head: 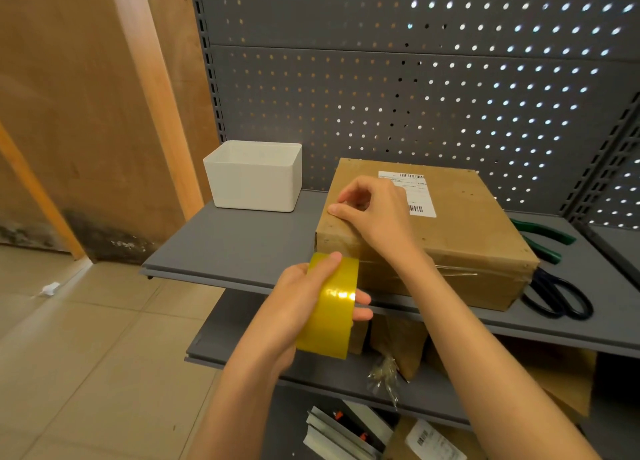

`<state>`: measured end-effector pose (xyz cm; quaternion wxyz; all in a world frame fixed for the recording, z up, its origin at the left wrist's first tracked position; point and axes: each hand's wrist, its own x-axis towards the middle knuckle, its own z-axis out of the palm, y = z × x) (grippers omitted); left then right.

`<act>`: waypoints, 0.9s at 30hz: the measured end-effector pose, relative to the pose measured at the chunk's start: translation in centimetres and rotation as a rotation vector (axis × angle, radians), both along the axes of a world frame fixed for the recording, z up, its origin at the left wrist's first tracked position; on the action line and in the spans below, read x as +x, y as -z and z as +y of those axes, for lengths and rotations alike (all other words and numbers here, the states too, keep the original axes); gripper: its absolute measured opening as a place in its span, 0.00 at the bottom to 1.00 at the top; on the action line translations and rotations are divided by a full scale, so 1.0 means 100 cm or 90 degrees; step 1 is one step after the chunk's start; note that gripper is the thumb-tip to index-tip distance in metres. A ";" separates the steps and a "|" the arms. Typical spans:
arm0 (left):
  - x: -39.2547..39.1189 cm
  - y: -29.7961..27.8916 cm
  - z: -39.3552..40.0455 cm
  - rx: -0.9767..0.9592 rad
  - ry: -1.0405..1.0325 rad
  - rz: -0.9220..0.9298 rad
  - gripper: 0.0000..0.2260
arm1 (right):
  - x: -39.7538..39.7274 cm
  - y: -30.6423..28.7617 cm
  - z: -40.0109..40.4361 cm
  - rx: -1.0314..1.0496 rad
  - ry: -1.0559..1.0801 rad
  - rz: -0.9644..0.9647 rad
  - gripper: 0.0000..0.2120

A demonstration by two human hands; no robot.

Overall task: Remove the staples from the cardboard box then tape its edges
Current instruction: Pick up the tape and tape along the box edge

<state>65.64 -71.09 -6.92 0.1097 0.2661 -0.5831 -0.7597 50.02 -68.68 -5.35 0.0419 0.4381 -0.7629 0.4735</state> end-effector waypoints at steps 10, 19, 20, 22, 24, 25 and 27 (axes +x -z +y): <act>0.001 -0.001 0.001 0.000 -0.004 0.000 0.17 | 0.018 -0.001 0.026 0.023 -0.133 0.056 0.11; 0.002 0.004 0.008 -0.028 -0.055 0.010 0.13 | 0.015 0.005 0.033 0.206 -0.146 0.169 0.17; 0.002 0.005 0.010 -0.037 -0.065 0.010 0.13 | 0.015 0.006 0.033 0.214 -0.139 0.181 0.18; 0.002 0.006 0.014 -0.047 -0.089 0.007 0.13 | 0.014 0.007 0.032 0.227 -0.121 0.201 0.18; 0.001 0.006 0.018 -0.049 -0.108 0.004 0.13 | 0.014 0.009 0.032 0.234 -0.112 0.212 0.18; 0.001 0.006 0.019 -0.050 -0.112 0.002 0.13 | 0.014 0.010 0.031 0.234 -0.111 0.215 0.18; 0.001 0.007 0.020 -0.054 -0.118 -0.002 0.13 | 0.014 0.011 0.032 0.232 -0.108 0.221 0.18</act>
